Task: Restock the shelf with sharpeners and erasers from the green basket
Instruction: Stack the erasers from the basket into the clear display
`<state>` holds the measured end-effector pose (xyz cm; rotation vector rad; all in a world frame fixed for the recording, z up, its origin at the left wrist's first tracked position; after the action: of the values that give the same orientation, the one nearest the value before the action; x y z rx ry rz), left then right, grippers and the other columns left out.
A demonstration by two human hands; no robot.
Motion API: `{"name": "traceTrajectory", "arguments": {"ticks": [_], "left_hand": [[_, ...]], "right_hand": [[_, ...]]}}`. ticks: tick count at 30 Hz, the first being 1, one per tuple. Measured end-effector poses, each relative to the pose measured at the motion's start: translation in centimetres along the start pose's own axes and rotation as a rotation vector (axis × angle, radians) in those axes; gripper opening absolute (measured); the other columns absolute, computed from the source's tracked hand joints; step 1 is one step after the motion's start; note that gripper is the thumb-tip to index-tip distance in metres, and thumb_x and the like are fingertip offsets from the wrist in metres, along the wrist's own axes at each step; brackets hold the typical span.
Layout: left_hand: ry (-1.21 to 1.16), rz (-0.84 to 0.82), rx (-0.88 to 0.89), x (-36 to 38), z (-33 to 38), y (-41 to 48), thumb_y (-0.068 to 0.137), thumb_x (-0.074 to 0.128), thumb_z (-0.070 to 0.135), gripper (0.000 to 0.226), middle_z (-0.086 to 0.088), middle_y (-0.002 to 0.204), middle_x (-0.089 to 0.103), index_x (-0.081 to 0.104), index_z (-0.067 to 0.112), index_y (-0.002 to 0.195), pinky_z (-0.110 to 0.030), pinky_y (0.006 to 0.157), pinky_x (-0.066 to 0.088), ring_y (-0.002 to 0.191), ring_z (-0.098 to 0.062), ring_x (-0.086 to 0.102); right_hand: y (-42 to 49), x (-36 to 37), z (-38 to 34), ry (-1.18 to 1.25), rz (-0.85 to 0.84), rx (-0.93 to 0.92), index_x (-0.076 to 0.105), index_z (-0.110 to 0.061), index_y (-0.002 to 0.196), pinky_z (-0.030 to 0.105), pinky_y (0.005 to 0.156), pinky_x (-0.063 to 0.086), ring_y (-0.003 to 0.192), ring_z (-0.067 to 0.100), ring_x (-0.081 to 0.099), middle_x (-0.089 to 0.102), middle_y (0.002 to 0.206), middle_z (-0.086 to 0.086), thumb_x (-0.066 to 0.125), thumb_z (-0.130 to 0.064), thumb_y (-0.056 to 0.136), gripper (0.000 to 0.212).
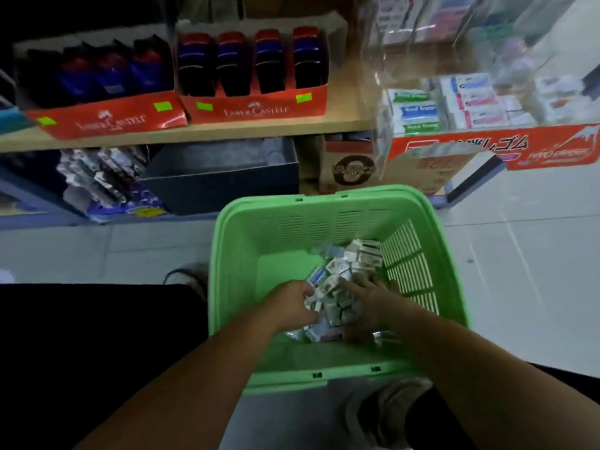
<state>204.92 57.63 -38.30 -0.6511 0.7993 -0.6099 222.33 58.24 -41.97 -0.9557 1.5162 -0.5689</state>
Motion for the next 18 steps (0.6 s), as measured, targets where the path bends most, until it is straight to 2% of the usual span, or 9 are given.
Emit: {"name": "traceTrajectory", "arguments": {"ticks": [4, 7, 10, 12, 13, 16, 18], "left_hand": [[-0.092, -0.003, -0.067, 1.6, -2.5, -0.3, 0.085, 0.084, 0.026, 0.063, -0.007, 0.133, 0.066, 0.057, 0.014, 0.141, -0.03, 0.096, 0.051, 0.106, -0.019, 0.064], [-0.058, 0.001, -0.111, 1.5, -4.3, -0.4, 0.082, 0.085, 0.024, 0.059, -0.006, 0.124, 0.07, 0.061, 0.015, 0.135, -0.029, 0.089, 0.051, 0.101, -0.019, 0.066], [0.009, 0.025, -0.12, 0.9, -4.6, -0.1, 0.079, 0.086, 0.03, 0.064, -0.004, 0.125, 0.068, 0.06, 0.019, 0.137, -0.037, 0.095, 0.055, 0.102, -0.021, 0.067], [0.035, 0.047, -0.107, 0.5, -4.2, 0.3, 0.079, 0.086, 0.032, 0.073, -0.004, 0.136, 0.063, 0.054, 0.021, 0.144, -0.037, 0.098, 0.054, 0.109, -0.022, 0.065], [0.053, 0.05, -0.097, 0.5, -3.9, 0.6, 0.08, 0.085, 0.032, 0.076, -0.004, 0.139, 0.059, 0.051, 0.021, 0.147, -0.037, 0.099, 0.053, 0.113, -0.023, 0.063], [0.146, 0.034, -0.052, 1.2, -2.8, 1.7, 0.081, 0.085, 0.033, 0.08, -0.006, 0.14, 0.053, 0.047, 0.02, 0.15, -0.035, 0.099, 0.049, 0.118, -0.023, 0.057], [0.183, 0.025, -0.029, 1.6, -2.1, 2.7, 0.077, 0.088, 0.038, 0.092, -0.007, 0.146, 0.047, 0.041, 0.02, 0.154, -0.038, 0.106, 0.047, 0.126, -0.024, 0.051]], "right_hand": [[0.8, -0.2, 0.5, -0.24, 0.035, -0.026, -0.014, -0.04, 0.163, 0.068, 0.121, 0.023, 0.157, 0.048, -0.006, -0.007, 0.174, 0.004, 0.082, -0.063, 0.075, 0.132], [1.1, -1.0, 0.3, -0.279, 0.078, -0.035, -0.01, -0.037, 0.164, 0.062, 0.117, 0.035, 0.156, 0.048, 0.006, 0.004, 0.172, 0.009, 0.087, -0.058, 0.07, 0.137], [1.7, -1.7, 0.3, -0.15, 0.157, -0.035, 0.016, -0.027, 0.163, 0.048, 0.114, 0.043, 0.145, 0.035, 0.033, 0.027, 0.162, 0.011, 0.093, -0.041, 0.069, 0.122], [1.9, -2.1, 1.4, 0.052, 0.196, -0.013, 0.035, -0.024, 0.151, 0.031, 0.102, 0.051, 0.122, 0.017, 0.048, 0.04, 0.151, 0.005, 0.093, -0.032, 0.072, 0.099], [1.8, -2.2, 1.7, 0.102, 0.197, -0.013, 0.04, -0.025, 0.146, 0.027, 0.096, 0.053, 0.114, 0.012, 0.049, 0.041, 0.147, 0.002, 0.092, -0.031, 0.073, 0.09], [1.8, -1.9, 1.6, 0.106, 0.203, -0.042, 0.037, -0.026, 0.15, 0.041, 0.107, 0.053, 0.128, 0.019, 0.042, 0.028, 0.153, 0.001, 0.09, -0.034, 0.075, 0.092], [1.9, -1.5, 1.2, 0.096, 0.184, -0.037, 0.037, -0.031, 0.153, 0.047, 0.112, 0.05, 0.136, 0.025, 0.036, 0.022, 0.158, 0.0, 0.085, -0.028, 0.081, 0.087]]}}
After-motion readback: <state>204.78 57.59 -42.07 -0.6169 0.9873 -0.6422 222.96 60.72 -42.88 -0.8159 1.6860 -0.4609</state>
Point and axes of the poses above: each hand's wrist, its own y-axis towards the middle knuckle, its own x-axis out of the palm, z = x × y, the point moved 10 cm from there along y, towards the middle knuckle
